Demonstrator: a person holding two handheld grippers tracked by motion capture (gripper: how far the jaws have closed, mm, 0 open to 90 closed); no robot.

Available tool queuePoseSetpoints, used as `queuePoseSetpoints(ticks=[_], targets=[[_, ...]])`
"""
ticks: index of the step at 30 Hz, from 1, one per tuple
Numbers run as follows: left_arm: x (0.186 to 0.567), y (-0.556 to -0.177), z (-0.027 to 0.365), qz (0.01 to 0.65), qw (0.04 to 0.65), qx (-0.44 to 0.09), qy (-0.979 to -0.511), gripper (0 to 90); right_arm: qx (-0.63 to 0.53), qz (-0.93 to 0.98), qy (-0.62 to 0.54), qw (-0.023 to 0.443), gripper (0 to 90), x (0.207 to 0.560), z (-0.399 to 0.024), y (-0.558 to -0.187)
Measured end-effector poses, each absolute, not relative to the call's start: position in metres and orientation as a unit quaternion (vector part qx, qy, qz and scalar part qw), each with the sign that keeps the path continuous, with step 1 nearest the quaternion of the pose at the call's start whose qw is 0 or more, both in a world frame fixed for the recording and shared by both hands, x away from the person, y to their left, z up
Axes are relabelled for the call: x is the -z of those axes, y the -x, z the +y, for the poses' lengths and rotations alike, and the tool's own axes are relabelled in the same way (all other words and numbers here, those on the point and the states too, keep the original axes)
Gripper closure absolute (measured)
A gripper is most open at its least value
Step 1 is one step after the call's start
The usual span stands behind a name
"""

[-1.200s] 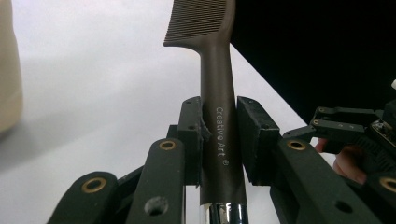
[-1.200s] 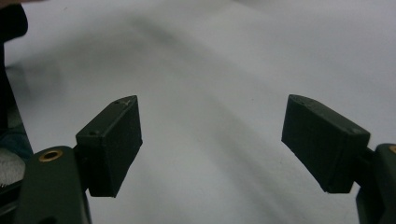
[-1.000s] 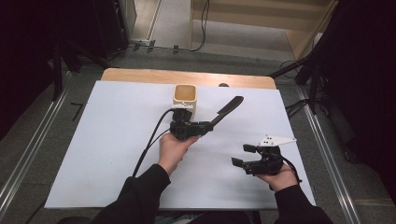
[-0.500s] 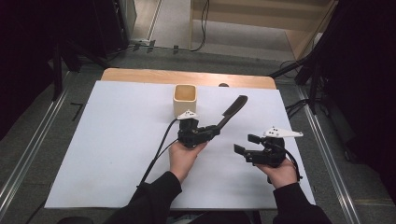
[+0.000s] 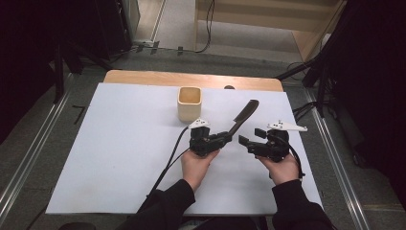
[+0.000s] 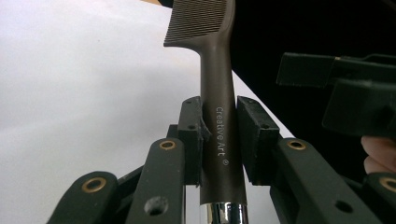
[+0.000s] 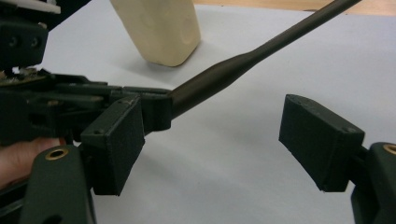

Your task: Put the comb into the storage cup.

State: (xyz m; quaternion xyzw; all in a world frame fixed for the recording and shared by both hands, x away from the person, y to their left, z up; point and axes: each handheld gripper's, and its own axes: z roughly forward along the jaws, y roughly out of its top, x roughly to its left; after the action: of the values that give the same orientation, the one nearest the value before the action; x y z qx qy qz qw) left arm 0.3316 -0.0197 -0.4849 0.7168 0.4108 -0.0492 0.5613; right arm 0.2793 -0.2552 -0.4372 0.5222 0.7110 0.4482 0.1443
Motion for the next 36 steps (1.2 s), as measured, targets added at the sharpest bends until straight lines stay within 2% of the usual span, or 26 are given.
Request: queuePoseSetpoints(ticks=[22, 36], targets=[[0.498, -0.326, -0.023, 0.431, 0.593, 0.046, -0.678, 73.2, -0.438, 0.688, -0.563, 0.138, 21.6, 0.443, -0.238, -0.319], [0.502, -0.326, -0.027, 0.438, 0.606, 0.052, -0.662, 73.3, -0.428, 0.681, -0.575, 0.149, 23.1, 0.452, -0.228, -0.331]])
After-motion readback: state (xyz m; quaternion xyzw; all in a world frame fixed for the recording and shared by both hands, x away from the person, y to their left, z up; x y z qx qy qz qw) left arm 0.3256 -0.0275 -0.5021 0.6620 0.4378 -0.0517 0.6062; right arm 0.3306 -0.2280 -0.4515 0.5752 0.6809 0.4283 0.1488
